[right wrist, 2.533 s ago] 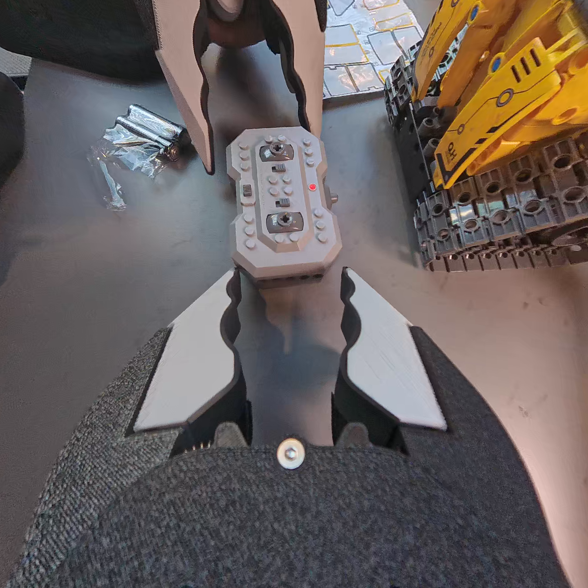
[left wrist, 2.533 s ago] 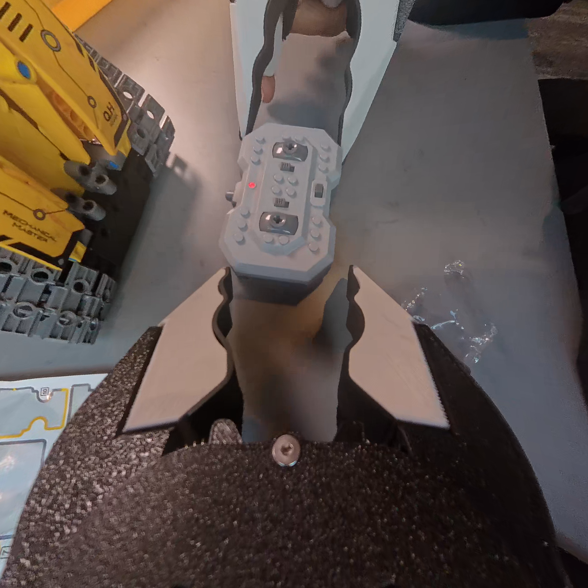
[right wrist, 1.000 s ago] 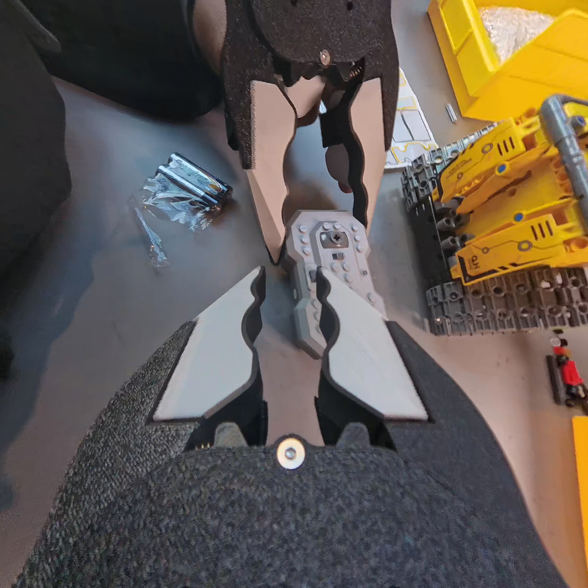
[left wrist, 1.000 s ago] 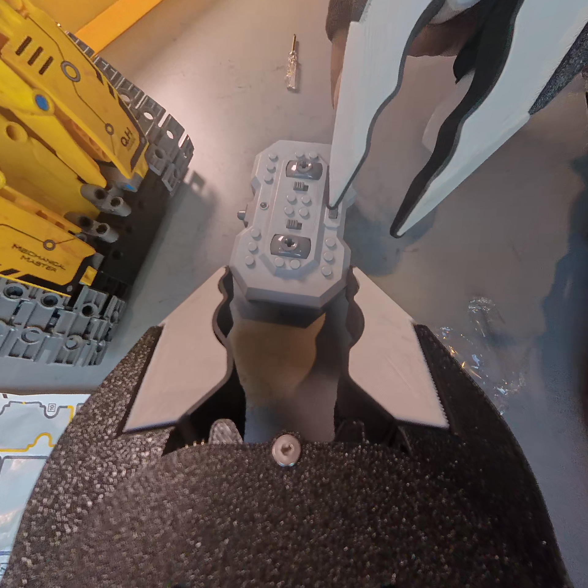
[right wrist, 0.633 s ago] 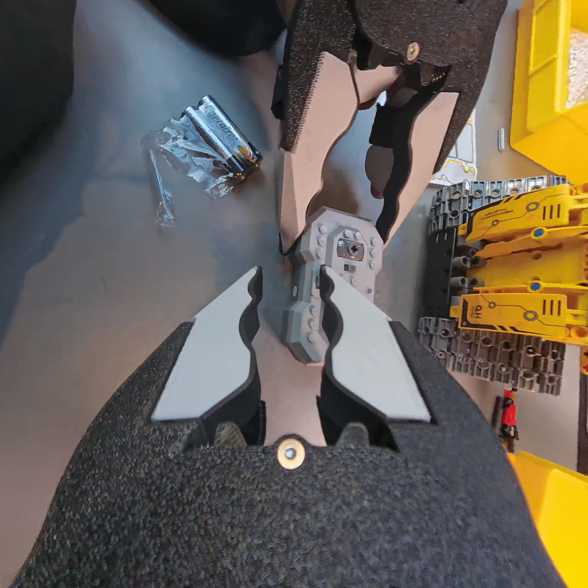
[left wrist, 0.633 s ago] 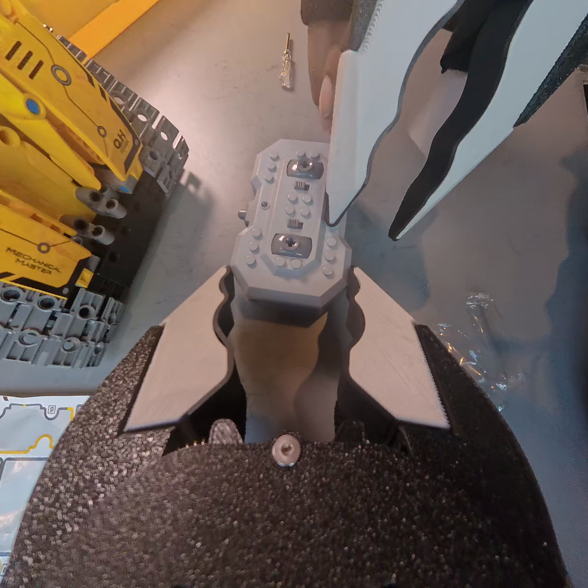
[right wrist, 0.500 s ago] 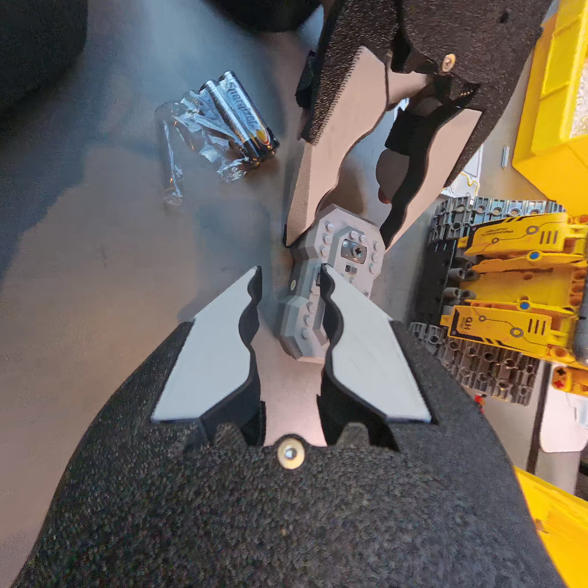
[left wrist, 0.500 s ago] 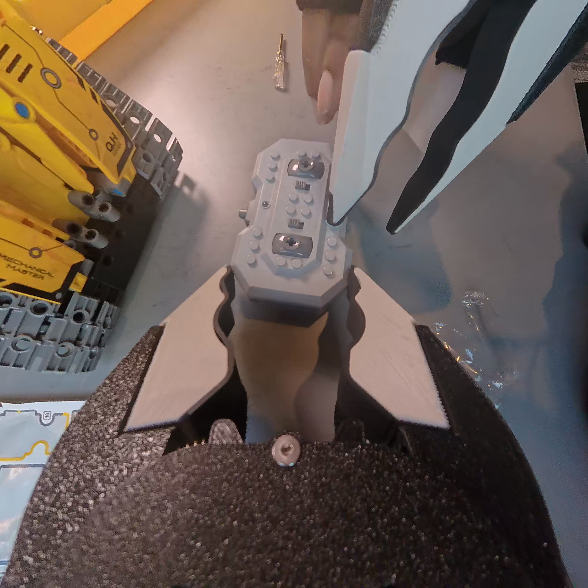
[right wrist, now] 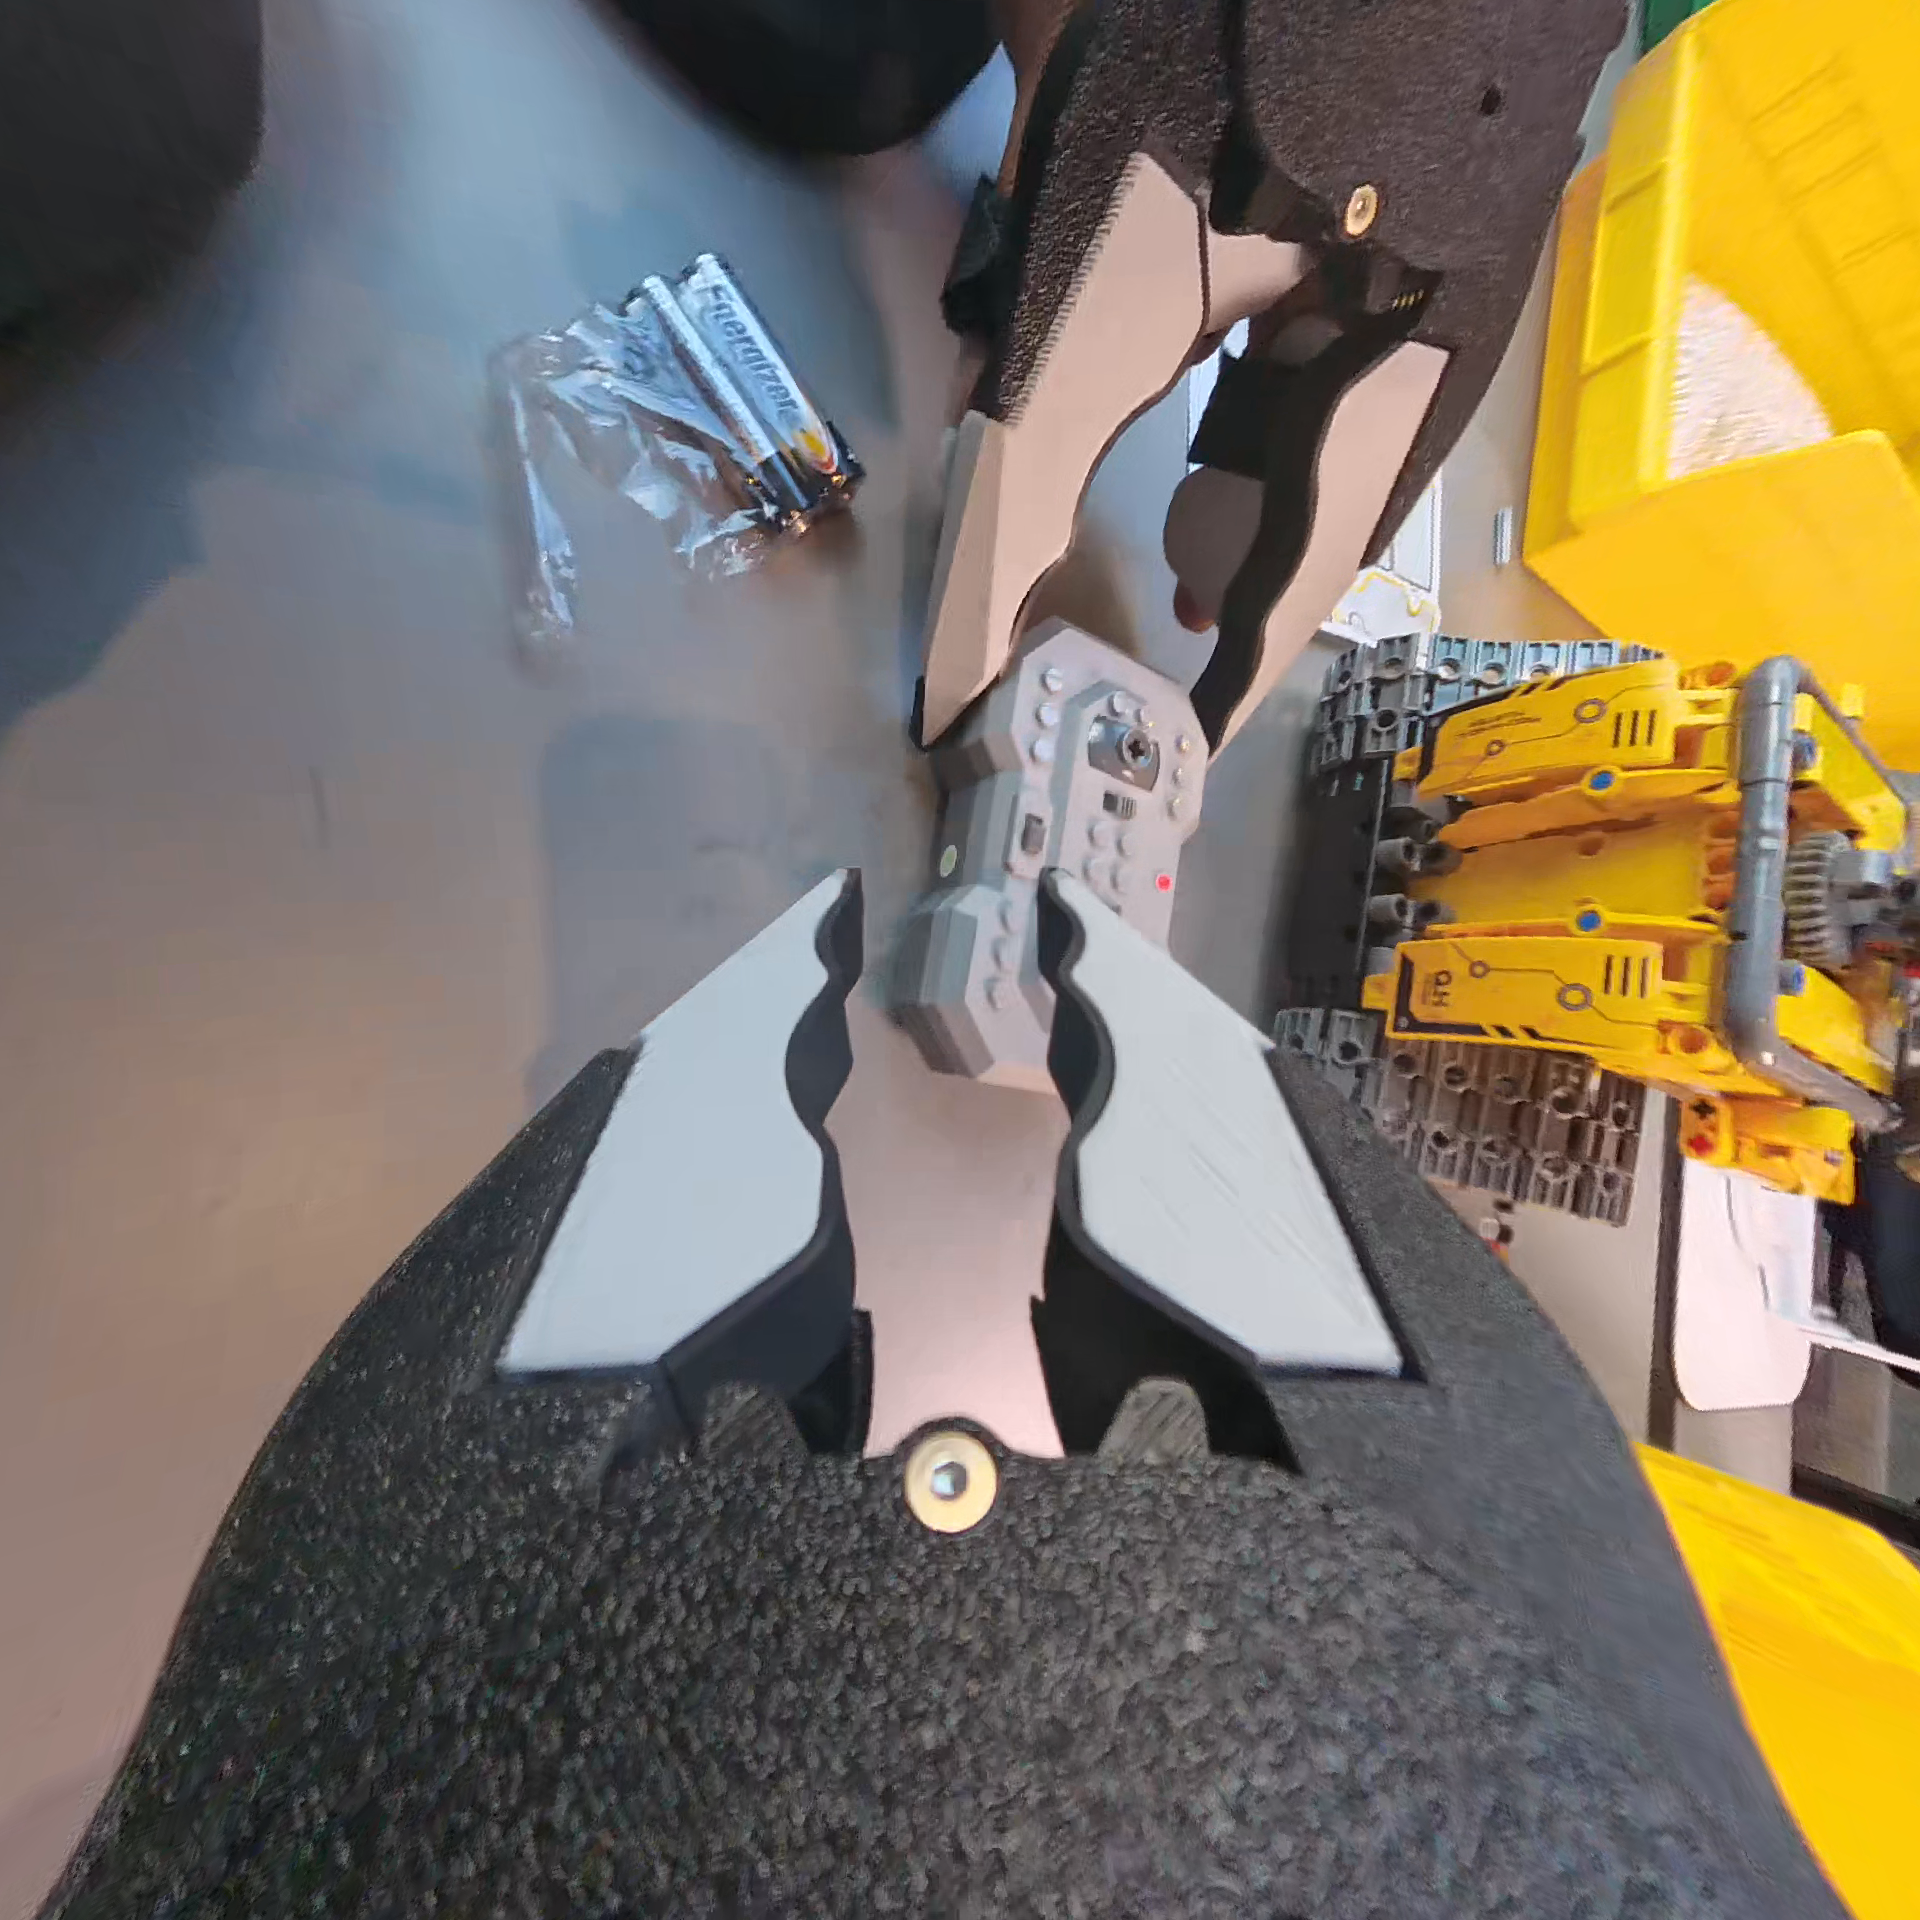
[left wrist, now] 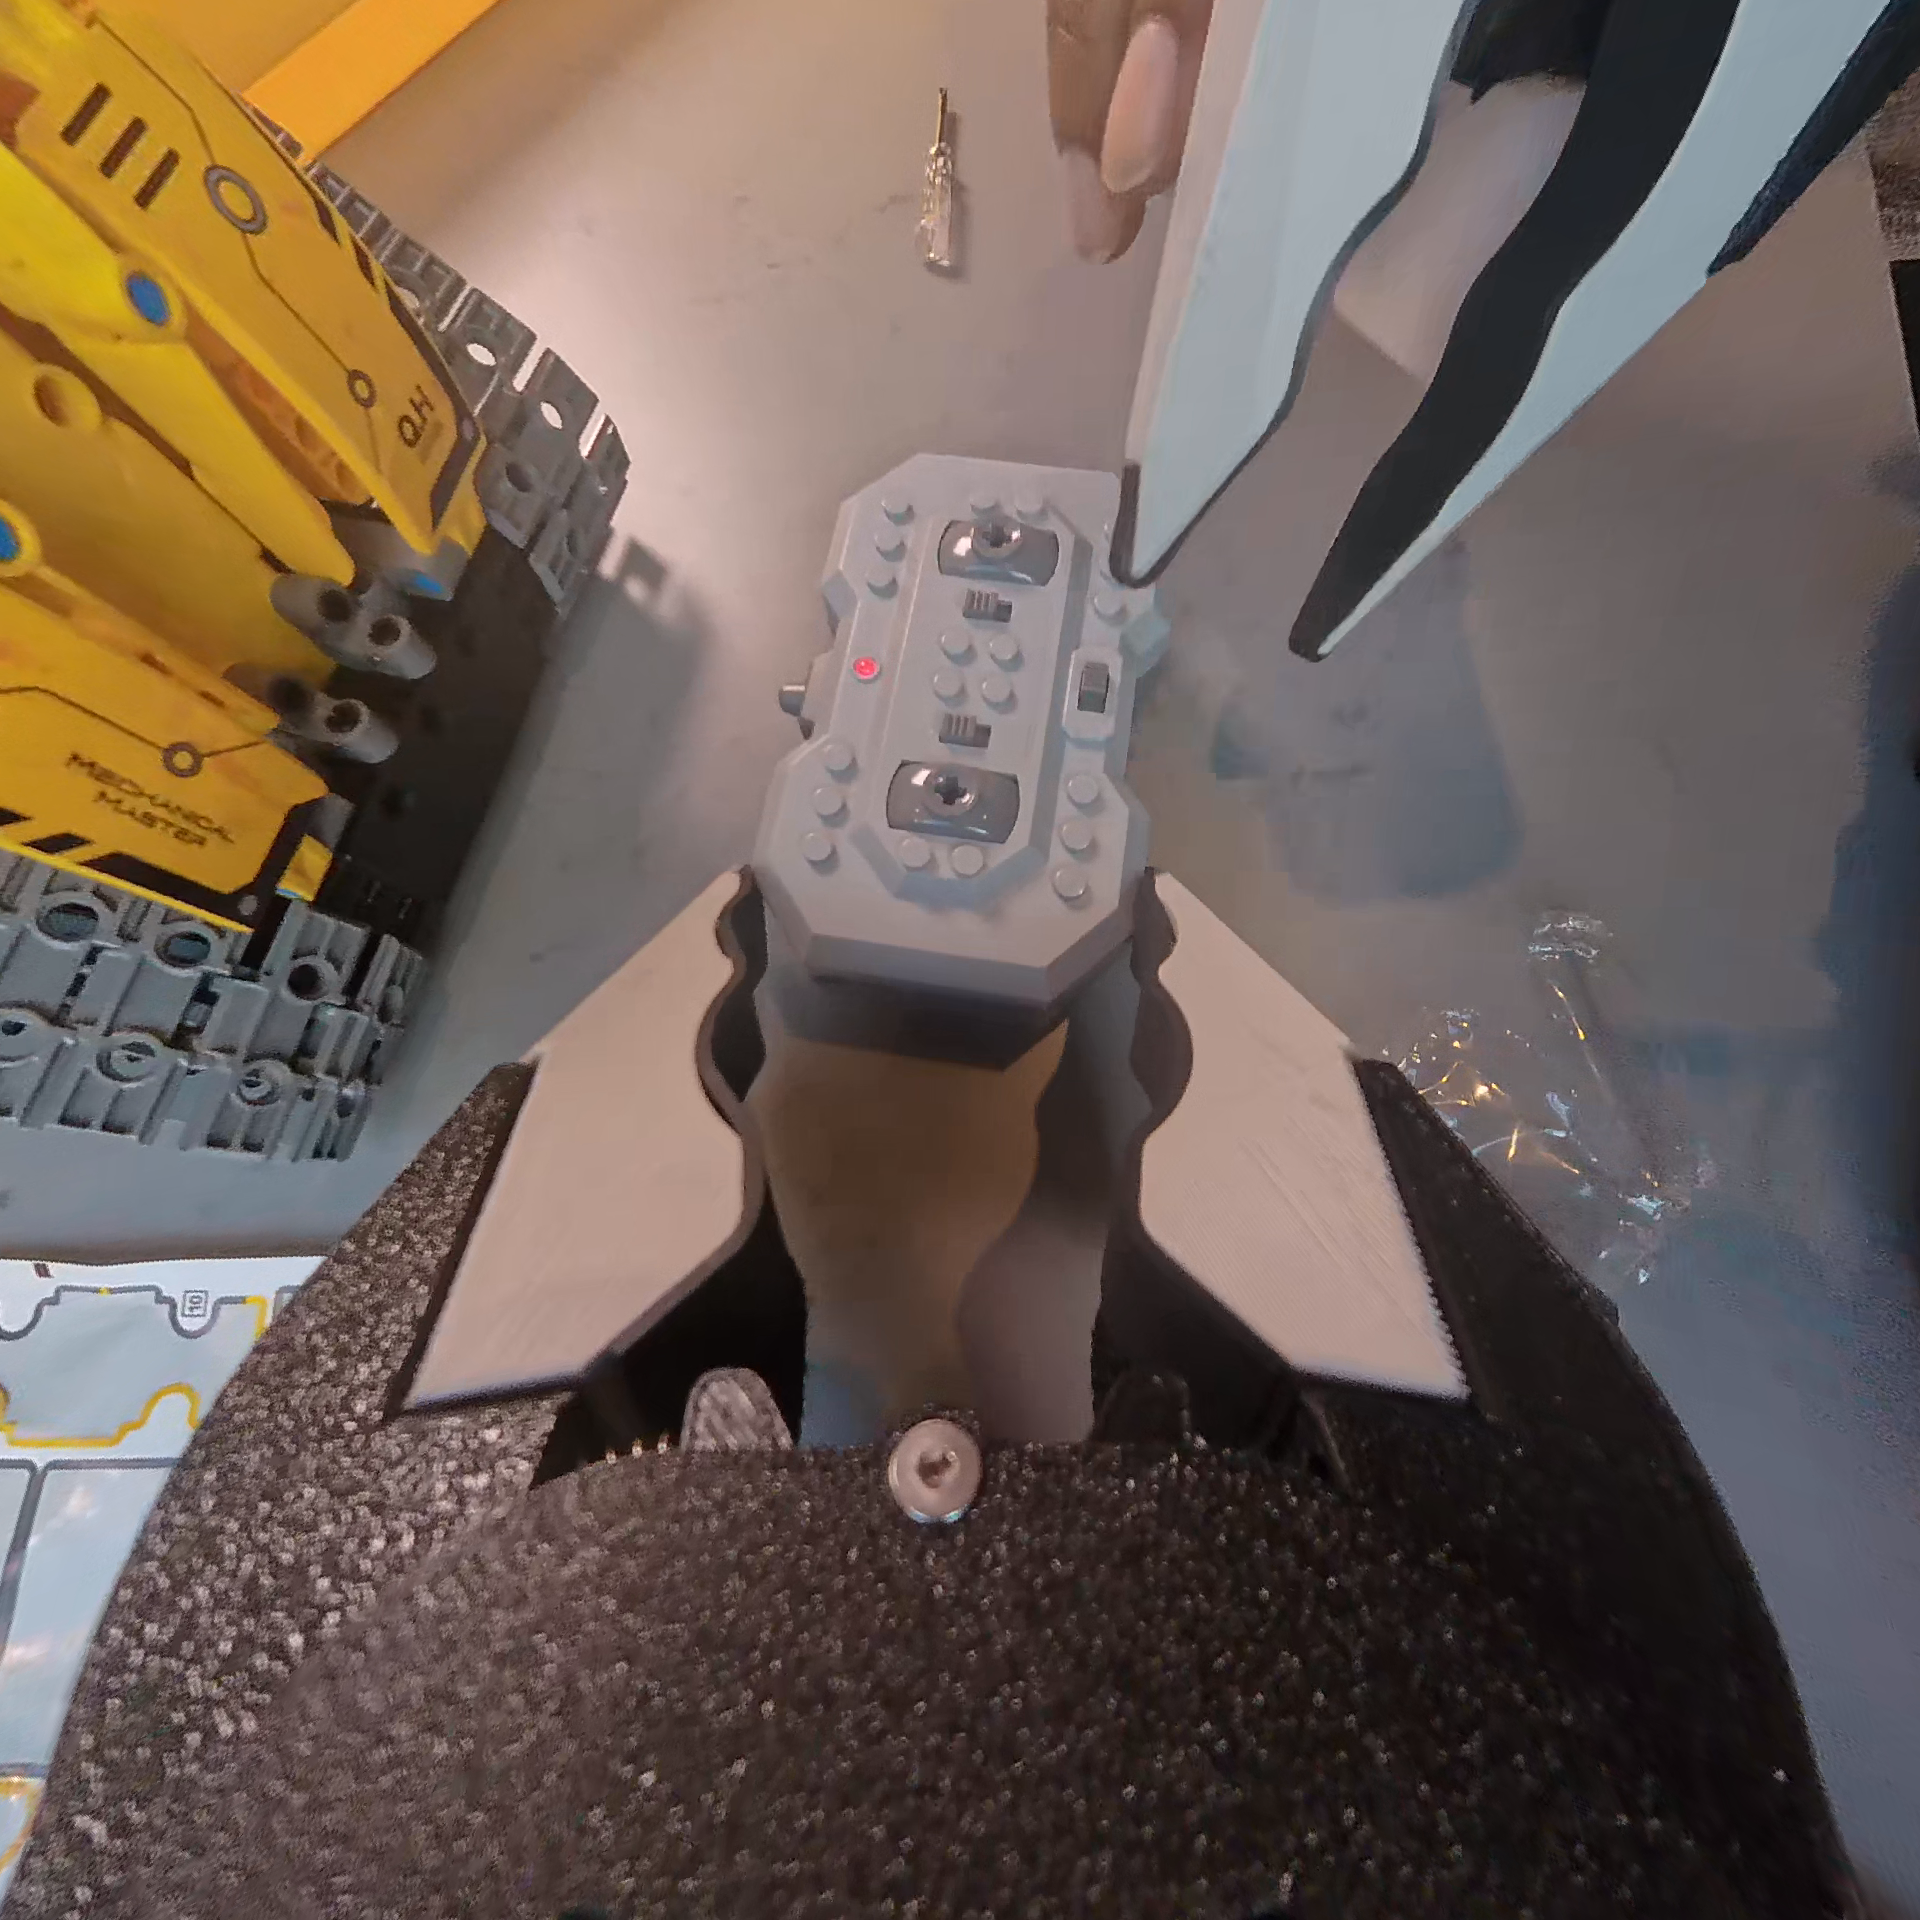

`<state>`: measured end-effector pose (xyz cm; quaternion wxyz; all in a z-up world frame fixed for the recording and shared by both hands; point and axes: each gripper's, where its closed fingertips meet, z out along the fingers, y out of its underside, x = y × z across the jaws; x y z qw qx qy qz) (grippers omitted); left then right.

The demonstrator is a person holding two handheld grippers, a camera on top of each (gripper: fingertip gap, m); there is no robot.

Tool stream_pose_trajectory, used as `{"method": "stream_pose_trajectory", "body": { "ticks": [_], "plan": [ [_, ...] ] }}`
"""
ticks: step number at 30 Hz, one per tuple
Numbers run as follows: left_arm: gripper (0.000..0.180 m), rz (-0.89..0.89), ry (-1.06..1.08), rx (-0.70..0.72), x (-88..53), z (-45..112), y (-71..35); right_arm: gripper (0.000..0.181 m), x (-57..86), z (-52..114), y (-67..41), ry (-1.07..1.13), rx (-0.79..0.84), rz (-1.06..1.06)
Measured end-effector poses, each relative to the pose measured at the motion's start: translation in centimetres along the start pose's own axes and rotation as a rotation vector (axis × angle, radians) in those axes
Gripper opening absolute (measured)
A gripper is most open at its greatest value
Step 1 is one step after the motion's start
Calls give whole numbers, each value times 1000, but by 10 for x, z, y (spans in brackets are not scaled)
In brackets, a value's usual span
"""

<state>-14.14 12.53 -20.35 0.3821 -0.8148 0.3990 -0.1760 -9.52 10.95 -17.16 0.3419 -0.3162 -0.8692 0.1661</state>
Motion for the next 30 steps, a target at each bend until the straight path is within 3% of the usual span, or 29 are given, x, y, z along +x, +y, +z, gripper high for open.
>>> {"method": "stream_pose_trajectory", "body": {
  "ticks": [5,17,23,26,30],
  "plan": [
    [70,2,-6,0,0,0,0,41,-1,16,-6,-12,4,-35],
    [70,13,1,0,4,0,0,35,-2,19,-1,-5,-85,-183],
    [70,17,13,0,8,-1,0,33,11,3,-1,26,58,147],
    [70,18,19,0,8,-1,0,16,32,-8,13,99,105,386],
    [70,23,20,0,8,-1,0,18,31,-5,14,6,180,571]
  ]
}}
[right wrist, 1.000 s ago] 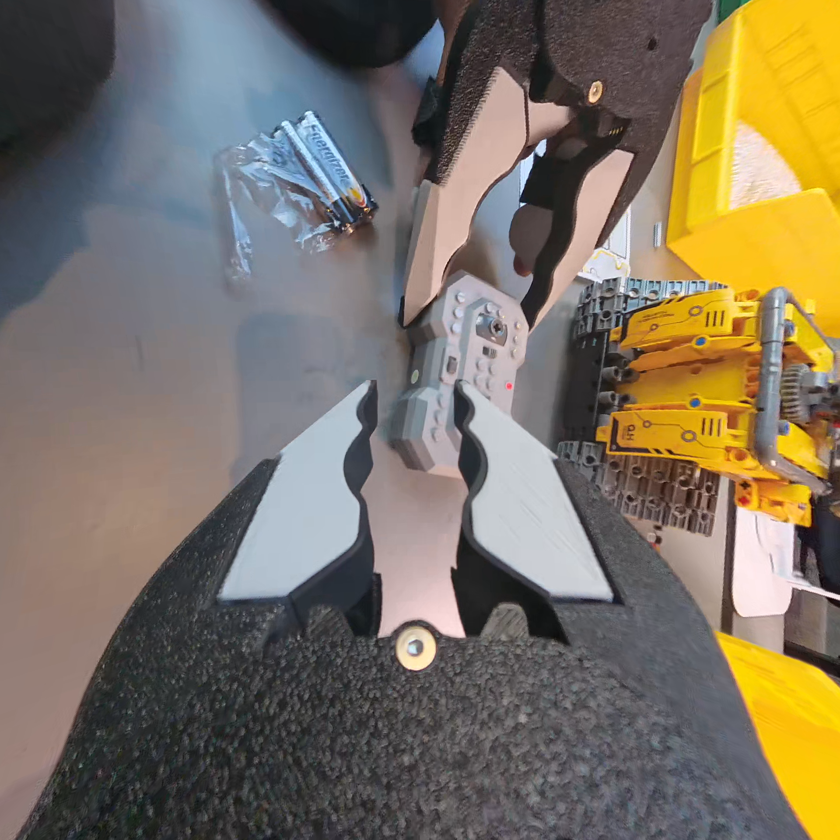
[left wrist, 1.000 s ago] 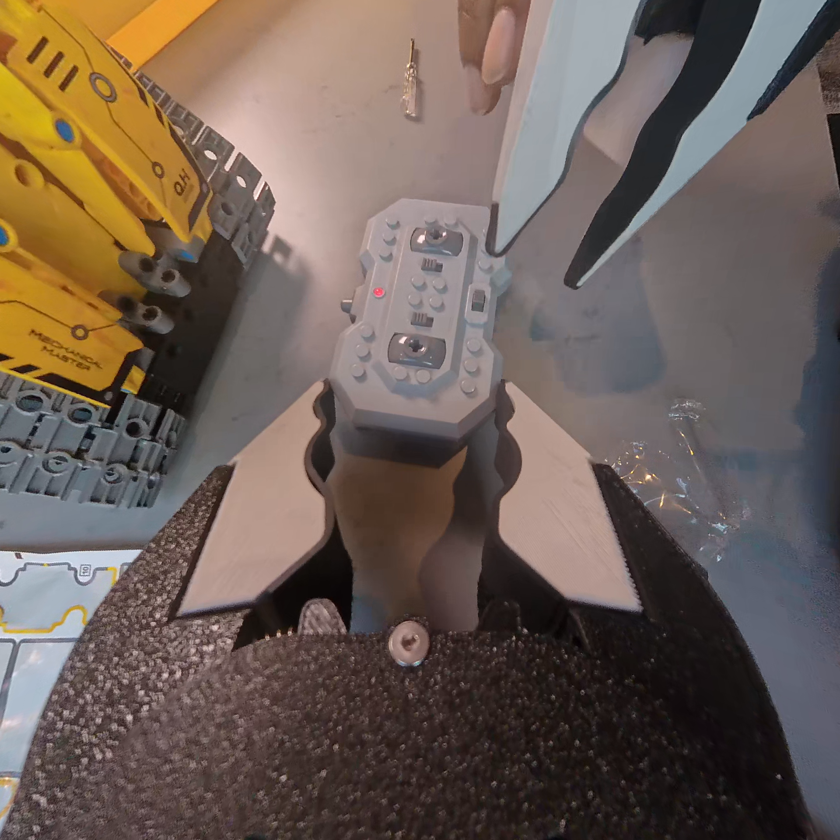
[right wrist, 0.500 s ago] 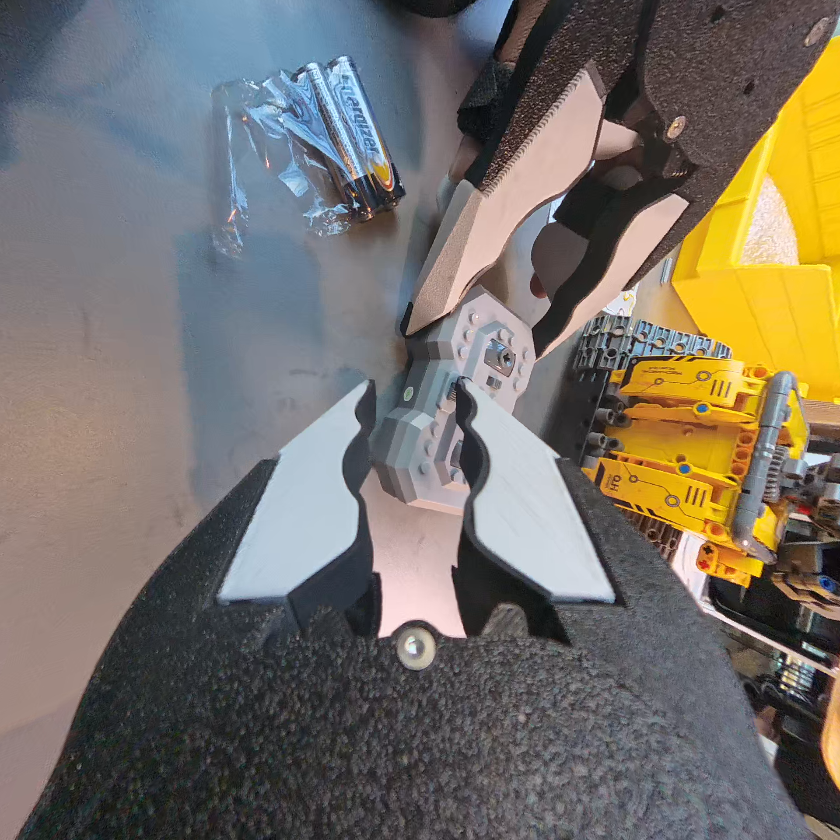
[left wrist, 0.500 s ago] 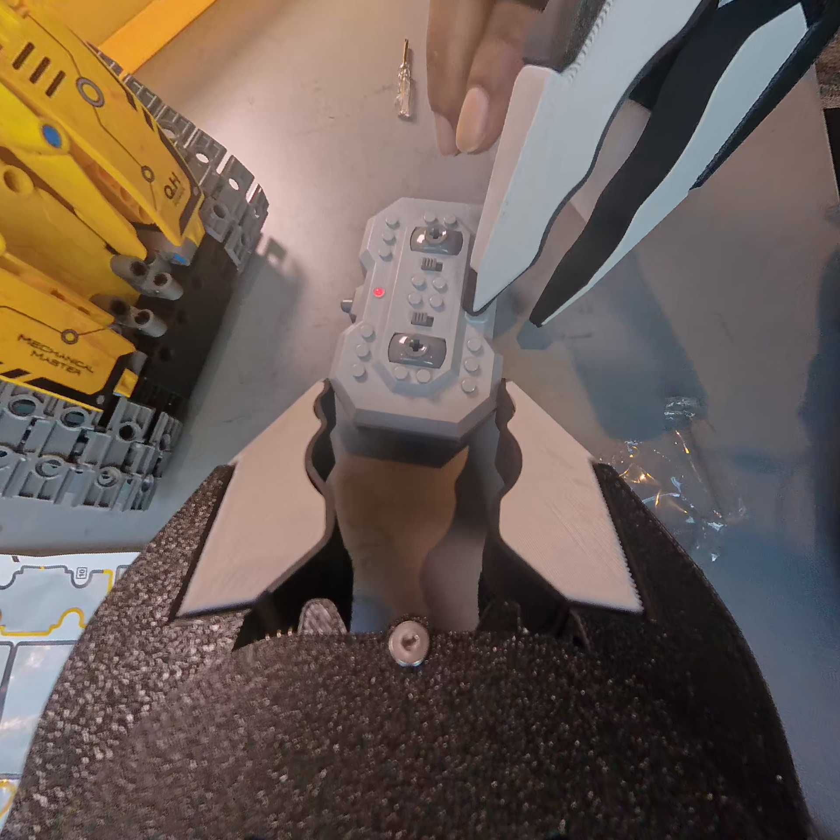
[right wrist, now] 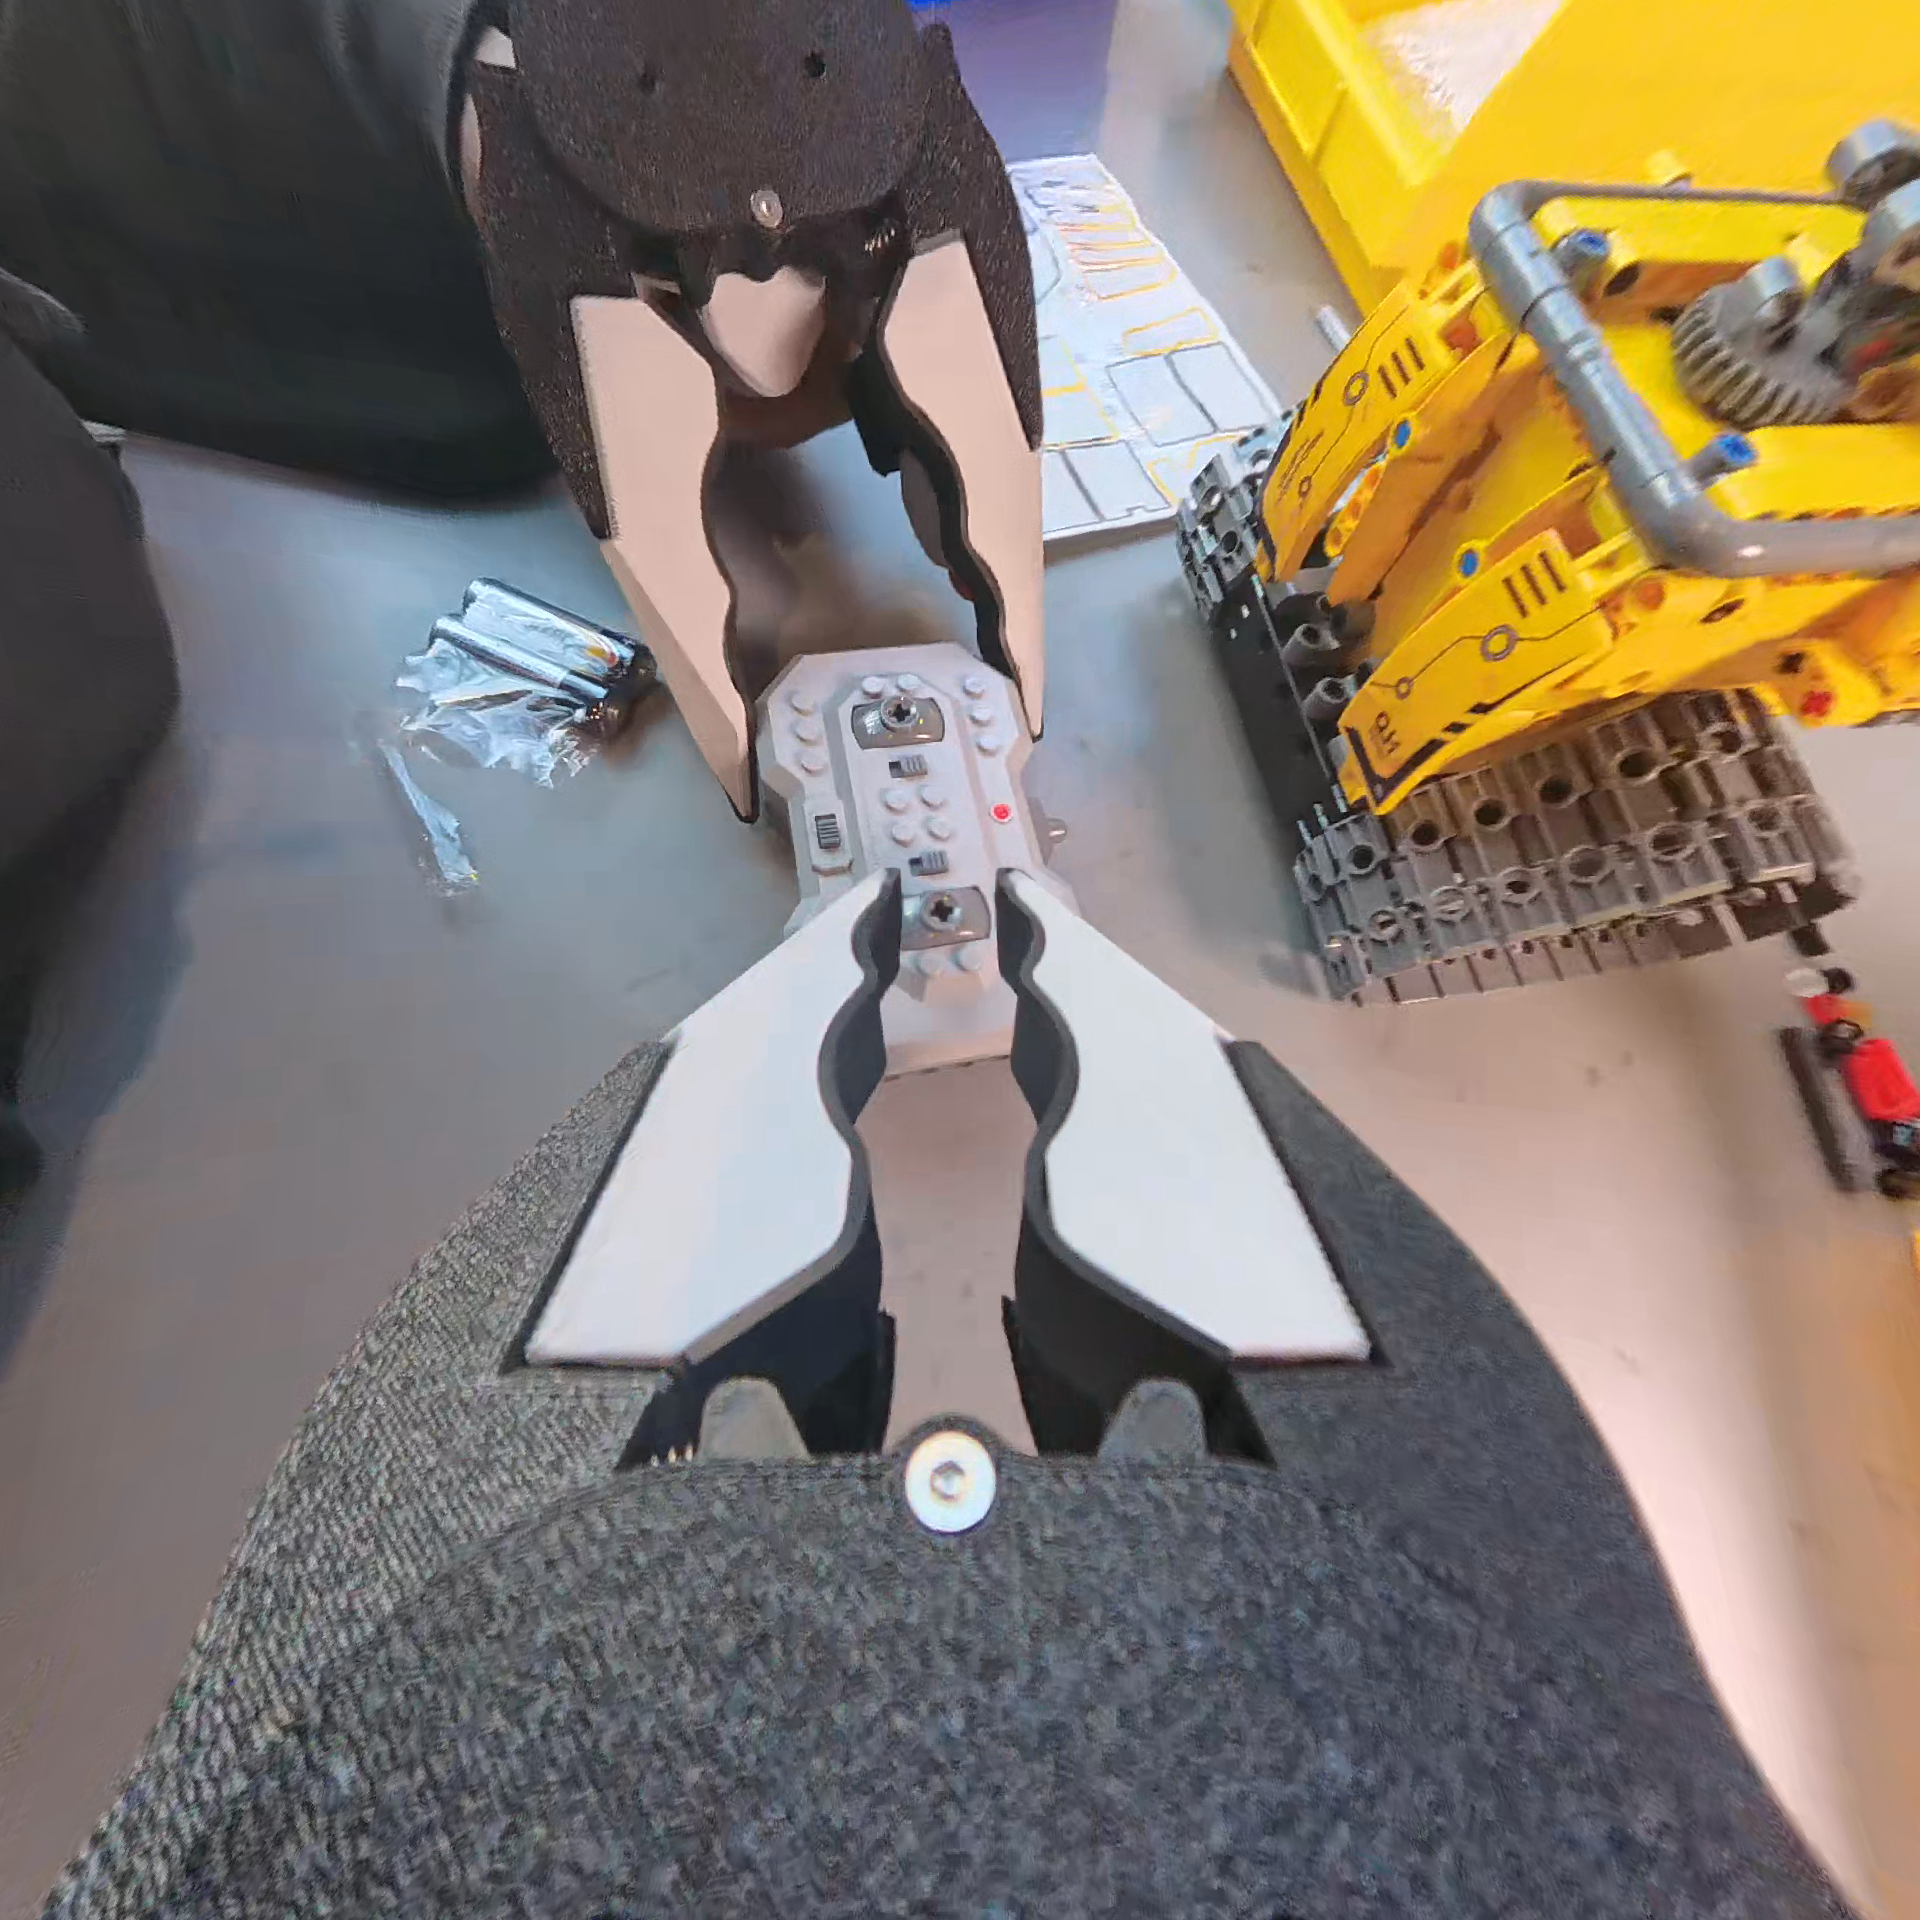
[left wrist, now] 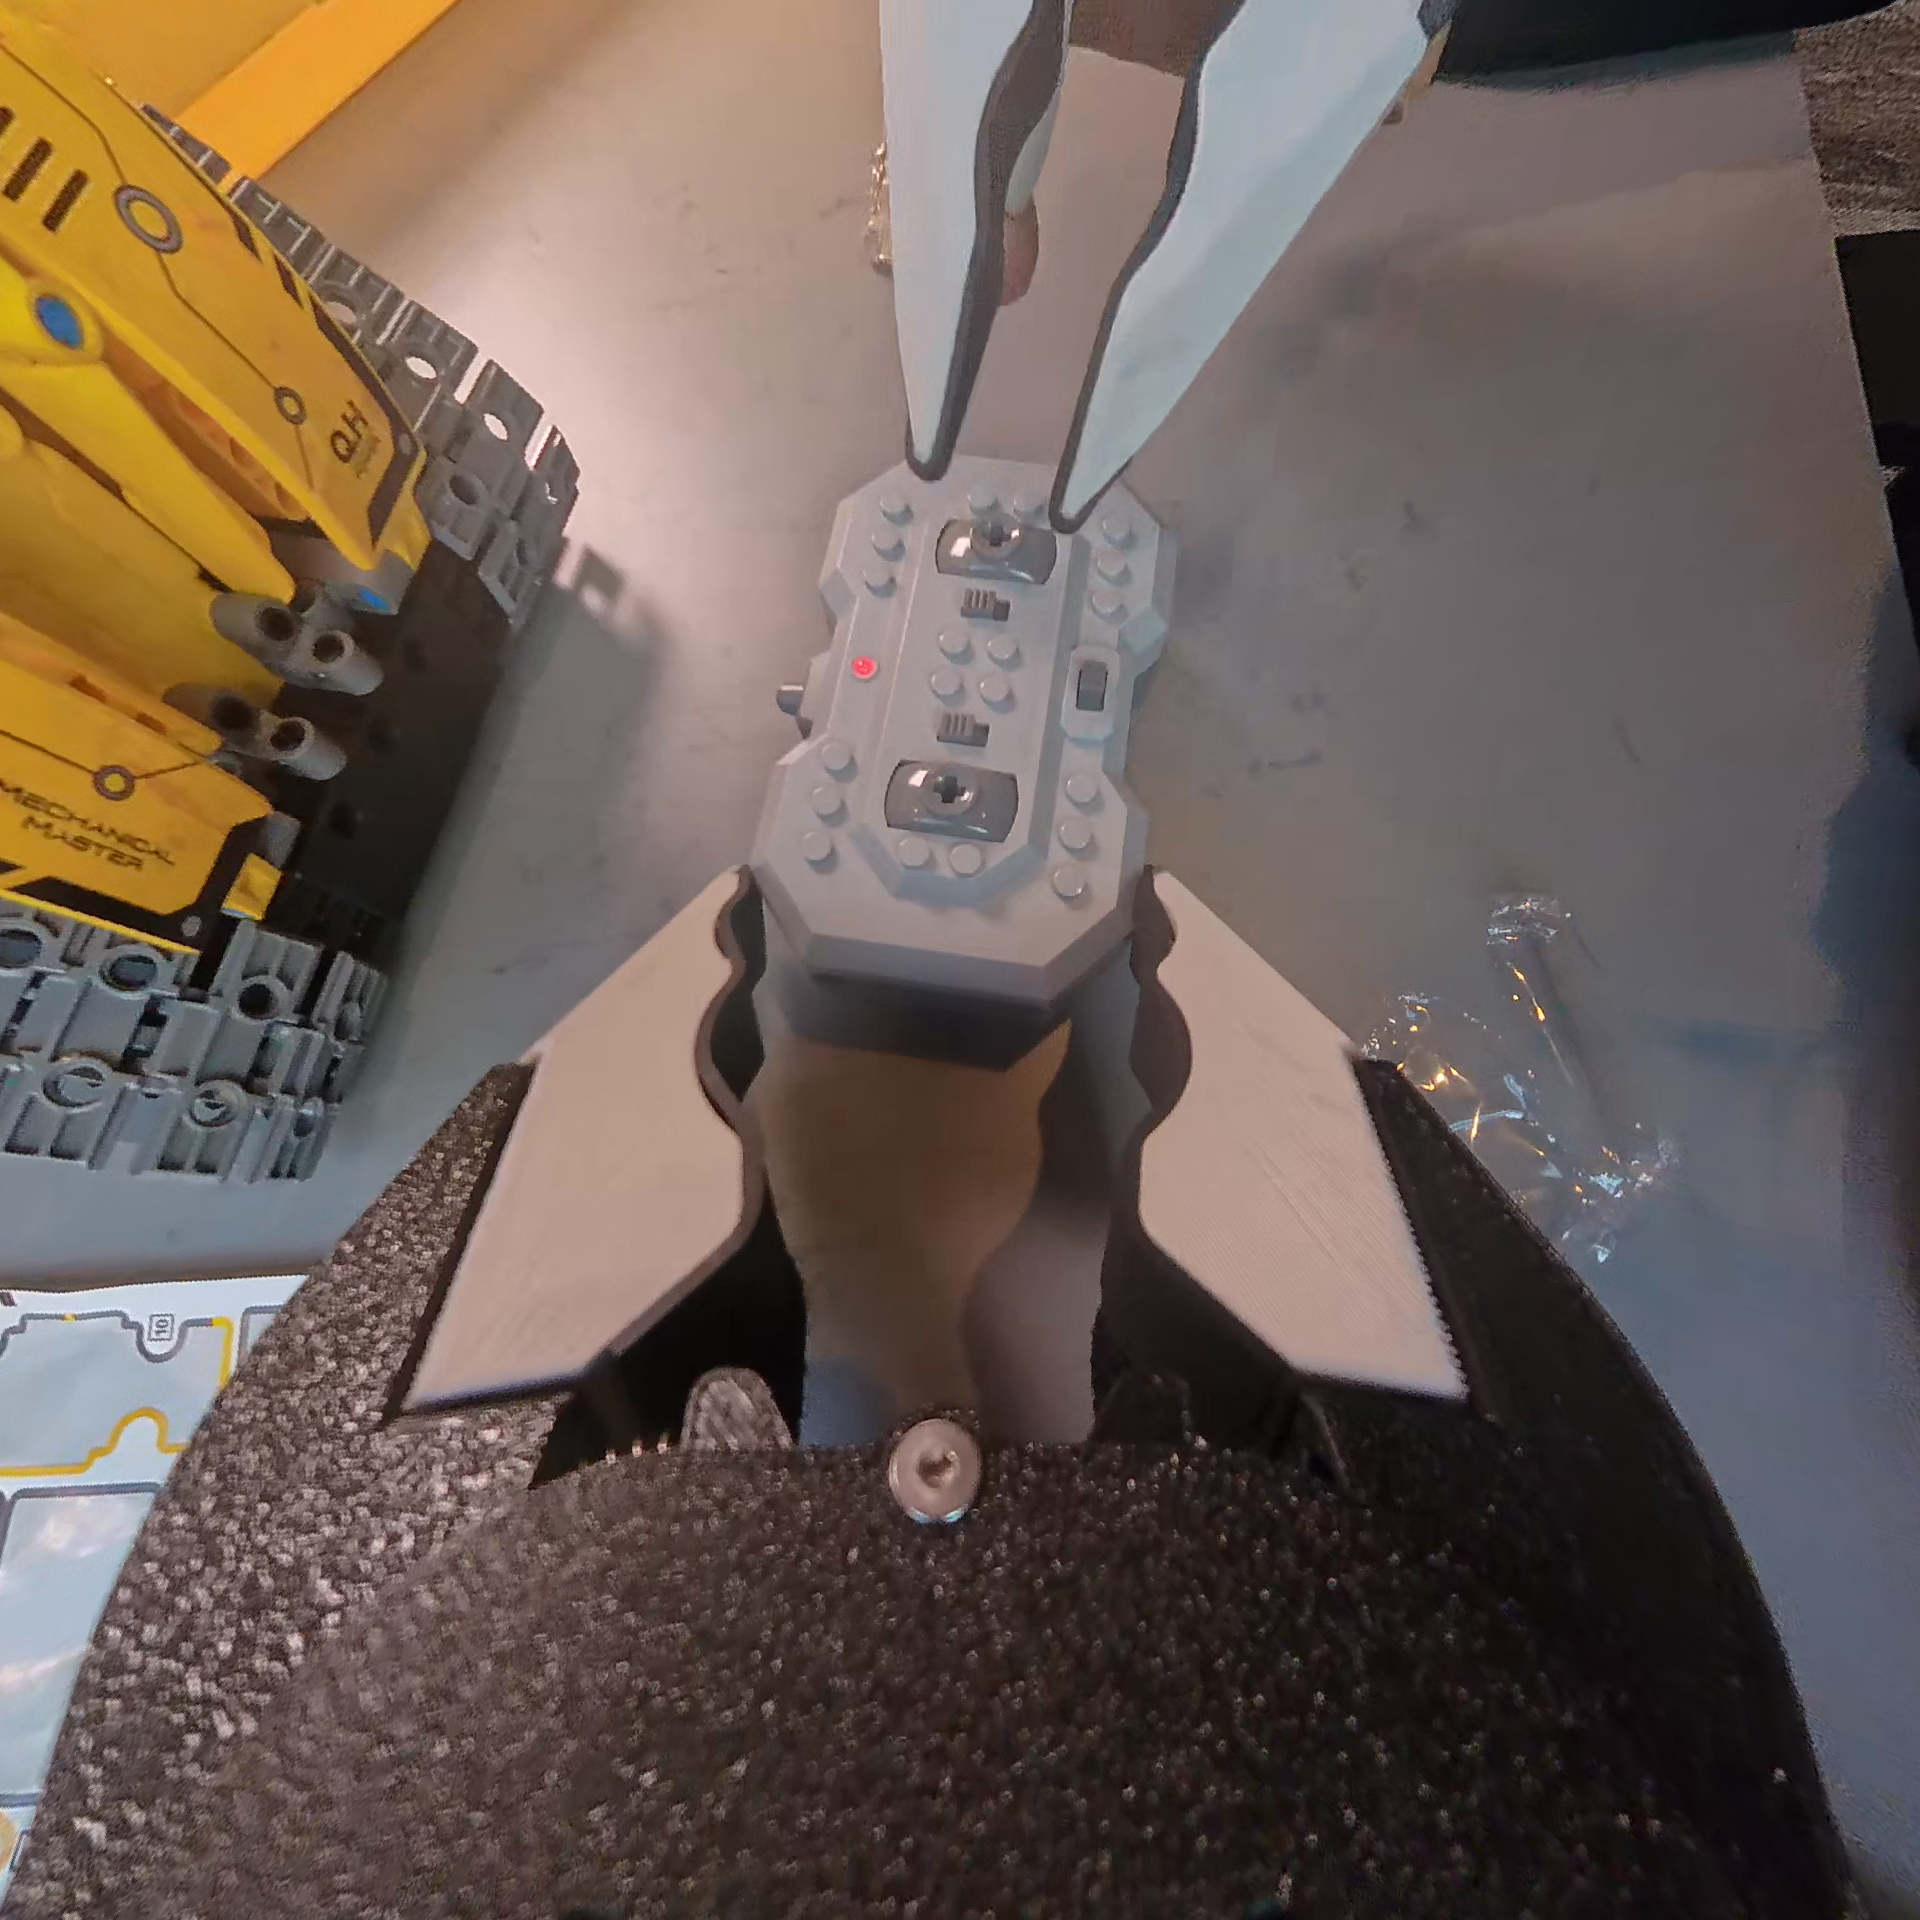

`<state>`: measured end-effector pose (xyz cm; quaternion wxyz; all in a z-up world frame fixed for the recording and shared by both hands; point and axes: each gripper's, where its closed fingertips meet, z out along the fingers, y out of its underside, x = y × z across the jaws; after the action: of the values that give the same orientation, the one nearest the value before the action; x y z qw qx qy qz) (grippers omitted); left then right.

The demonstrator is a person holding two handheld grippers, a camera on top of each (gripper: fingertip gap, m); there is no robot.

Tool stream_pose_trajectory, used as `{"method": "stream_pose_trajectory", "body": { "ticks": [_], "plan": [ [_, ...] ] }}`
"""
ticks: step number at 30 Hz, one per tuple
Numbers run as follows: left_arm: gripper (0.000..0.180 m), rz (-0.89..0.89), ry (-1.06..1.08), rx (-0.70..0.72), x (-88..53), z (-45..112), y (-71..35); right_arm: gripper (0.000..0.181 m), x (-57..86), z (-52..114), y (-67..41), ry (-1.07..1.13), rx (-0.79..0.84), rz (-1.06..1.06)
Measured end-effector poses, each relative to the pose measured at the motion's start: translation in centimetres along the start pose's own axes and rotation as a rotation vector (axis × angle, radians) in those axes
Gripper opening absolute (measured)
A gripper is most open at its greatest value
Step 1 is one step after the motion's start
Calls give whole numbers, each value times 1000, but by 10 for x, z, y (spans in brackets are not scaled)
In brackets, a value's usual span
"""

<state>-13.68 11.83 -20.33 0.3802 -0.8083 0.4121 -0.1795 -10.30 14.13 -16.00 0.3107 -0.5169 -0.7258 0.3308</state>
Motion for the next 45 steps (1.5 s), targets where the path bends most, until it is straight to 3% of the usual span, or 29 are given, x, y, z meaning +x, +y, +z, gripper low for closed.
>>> {"method": "stream_pose_trajectory", "body": {
  "ticks": [4,15,28,33,36,40,45],
  "plan": [
    [70,2,2,0,1,0,0,8,-2,6,7,-36,-31,12],
    [70,17,7,0,1,-1,1,7,-2,7,8,-132,-11,281],
    [69,13,3,0,3,-1,1,7,-9,5,8,-103,-32,70],
    [69,8,8,0,3,-1,1,7,-7,6,7,-107,-53,59],
    [70,8,6,-1,4,0,0,10,-10,10,-15,-112,19,75],
    [70,8,4,-1,4,0,1,17,-12,31,-21,-101,-14,38],
    [70,6,1,-1,5,-1,1,12,-12,36,-24,-132,-60,24]
  ]
}}
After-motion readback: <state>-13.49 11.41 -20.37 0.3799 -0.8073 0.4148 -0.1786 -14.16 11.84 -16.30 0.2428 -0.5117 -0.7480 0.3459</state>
